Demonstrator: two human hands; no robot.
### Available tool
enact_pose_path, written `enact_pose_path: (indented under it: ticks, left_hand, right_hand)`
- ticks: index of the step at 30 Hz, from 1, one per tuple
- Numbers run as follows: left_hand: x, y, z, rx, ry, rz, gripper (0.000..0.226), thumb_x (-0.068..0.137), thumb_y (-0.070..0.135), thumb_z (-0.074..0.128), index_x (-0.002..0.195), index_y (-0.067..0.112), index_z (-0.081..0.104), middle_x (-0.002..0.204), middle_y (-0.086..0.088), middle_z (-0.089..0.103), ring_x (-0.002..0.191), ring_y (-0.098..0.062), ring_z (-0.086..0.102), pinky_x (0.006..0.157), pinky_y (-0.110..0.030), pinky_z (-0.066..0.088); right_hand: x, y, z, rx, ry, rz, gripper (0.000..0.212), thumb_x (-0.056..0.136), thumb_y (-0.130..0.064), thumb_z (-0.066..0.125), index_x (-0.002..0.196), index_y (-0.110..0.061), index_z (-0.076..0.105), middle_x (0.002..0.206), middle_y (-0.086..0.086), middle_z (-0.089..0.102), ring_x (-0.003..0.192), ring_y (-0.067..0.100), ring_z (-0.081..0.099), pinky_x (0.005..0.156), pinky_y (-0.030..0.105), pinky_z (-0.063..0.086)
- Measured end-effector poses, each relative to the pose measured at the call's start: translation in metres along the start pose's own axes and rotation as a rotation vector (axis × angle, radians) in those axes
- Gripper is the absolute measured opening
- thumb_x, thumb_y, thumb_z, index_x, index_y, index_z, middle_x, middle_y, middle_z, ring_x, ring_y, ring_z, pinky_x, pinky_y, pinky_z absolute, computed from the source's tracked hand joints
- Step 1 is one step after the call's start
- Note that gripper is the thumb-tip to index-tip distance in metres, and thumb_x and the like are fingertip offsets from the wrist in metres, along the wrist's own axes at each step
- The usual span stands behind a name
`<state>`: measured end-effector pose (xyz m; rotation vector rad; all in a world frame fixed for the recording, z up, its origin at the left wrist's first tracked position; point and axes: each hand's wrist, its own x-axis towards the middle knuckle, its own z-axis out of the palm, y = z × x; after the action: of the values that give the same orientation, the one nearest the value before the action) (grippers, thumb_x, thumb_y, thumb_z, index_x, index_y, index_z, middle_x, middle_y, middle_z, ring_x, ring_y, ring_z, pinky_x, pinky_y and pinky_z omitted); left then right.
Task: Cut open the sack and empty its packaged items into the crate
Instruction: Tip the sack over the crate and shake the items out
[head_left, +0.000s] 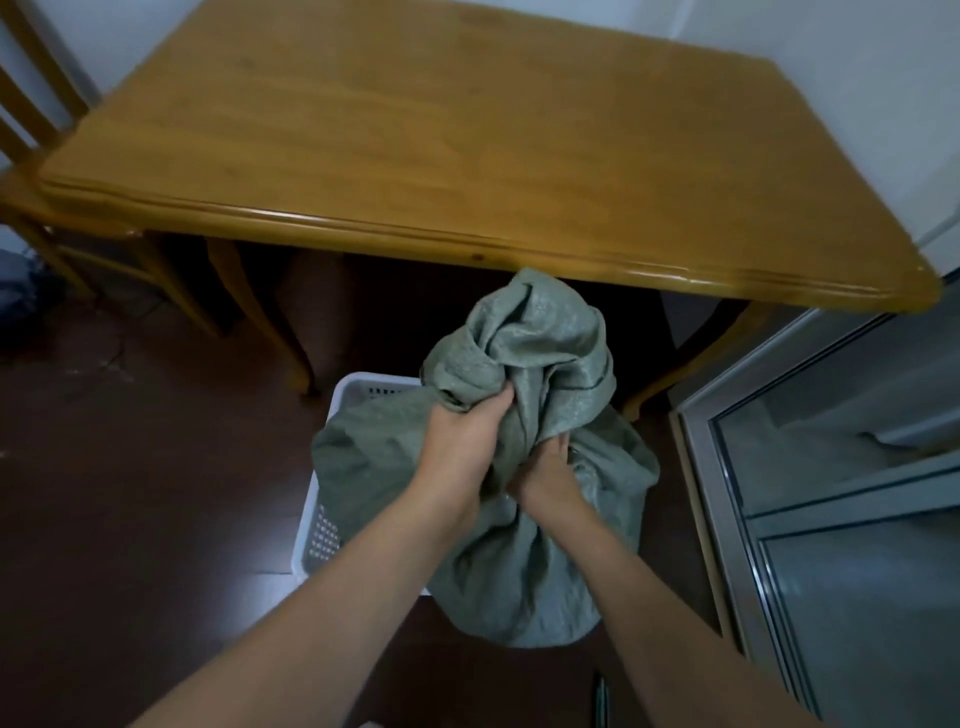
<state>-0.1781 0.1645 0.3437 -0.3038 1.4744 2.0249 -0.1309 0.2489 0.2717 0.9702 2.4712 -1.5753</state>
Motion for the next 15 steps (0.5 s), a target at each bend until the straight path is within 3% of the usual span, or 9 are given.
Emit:
enact_pose_path:
  ticks: [2,4,6,8,9,11,13,15]
  left_hand:
    - [0.002,0.003,-0.006,-0.043,-0.199,-0.027,0.035,0.086,0.012,0.065,0.12,0.014,0.06,0.117,-0.01,0.067,0.109,-0.024,0.063,0.094,-0.037,0.051]
    - [0.013,0.007,-0.025,0.086,-0.393,0.028,0.064,0.076,0.008,0.074,0.134,0.013,0.046,0.124,-0.009,0.063,0.113,-0.022,0.061,0.098,-0.036,0.049]
    - [0.029,0.008,-0.052,0.656,-0.353,0.225,0.102,0.061,0.021,0.083,0.144,0.024,0.025,0.134,-0.004,0.051,0.119,-0.017,0.053,0.103,-0.036,0.044]
    - [0.05,0.0,-0.085,1.426,-0.202,0.359,0.11,0.062,0.04,0.078,0.148,0.033,0.011,0.148,-0.006,0.031,0.132,-0.027,0.036,0.108,-0.041,0.036]
    - [0.058,-0.005,-0.099,1.652,-0.157,0.301,0.102,0.068,0.043,0.073,0.148,0.035,0.009,0.153,-0.008,0.02,0.137,-0.032,0.027,0.109,-0.043,0.031]
    - [0.068,-0.014,-0.115,1.772,-0.121,0.155,0.069,0.085,0.041,0.058,0.145,0.031,0.025,0.155,-0.01,0.018,0.138,-0.034,0.024,0.108,-0.042,0.031]
    - [0.07,-0.012,-0.113,1.668,-0.114,0.264,0.035,0.096,0.026,0.044,0.129,0.016,0.05,0.135,-0.014,0.051,0.12,-0.031,0.049,0.085,-0.031,0.041]
    - [0.063,0.004,-0.101,1.339,0.016,0.411,0.02,0.097,0.013,0.042,0.106,0.011,0.059,0.097,-0.01,0.066,0.089,-0.013,0.062,0.064,-0.023,0.038]
  right_hand:
    - [-0.001,0.001,-0.001,0.243,0.141,-0.066,0.059,0.079,-0.028,0.065,0.133,-0.034,0.042,0.14,0.005,0.043,0.126,0.019,0.045,0.108,0.035,0.038]
    - [-0.003,-0.005,-0.005,0.503,0.187,0.024,0.042,0.087,-0.022,0.059,0.128,-0.022,0.052,0.129,0.008,0.057,0.11,0.018,0.058,0.1,0.04,0.047]
    - [0.0,-0.008,-0.014,0.592,0.18,0.127,0.033,0.093,-0.013,0.052,0.126,-0.014,0.055,0.123,0.01,0.062,0.104,0.02,0.061,0.093,0.04,0.053]
    - [0.001,-0.014,-0.023,0.647,0.166,0.094,0.021,0.095,-0.01,0.048,0.109,-0.019,0.061,0.109,0.005,0.066,0.093,0.014,0.063,0.077,0.026,0.056]
    - [0.002,-0.015,-0.025,0.665,0.158,0.078,0.02,0.096,-0.011,0.046,0.099,-0.024,0.061,0.1,-0.001,0.066,0.087,0.01,0.062,0.069,0.021,0.055]
    - [0.002,-0.021,-0.028,0.68,0.107,0.071,0.024,0.097,-0.012,0.045,0.088,-0.029,0.059,0.091,-0.006,0.063,0.085,0.01,0.06,0.067,0.021,0.051]
    - [0.006,-0.033,-0.034,0.69,0.11,0.047,0.024,0.097,-0.014,0.044,0.086,-0.027,0.061,0.09,-0.004,0.065,0.09,0.016,0.061,0.072,0.028,0.05]
    - [0.018,-0.04,-0.048,0.837,0.145,-0.027,0.021,0.097,-0.016,0.046,0.091,-0.021,0.066,0.097,0.003,0.069,0.095,0.024,0.063,0.08,0.037,0.053]
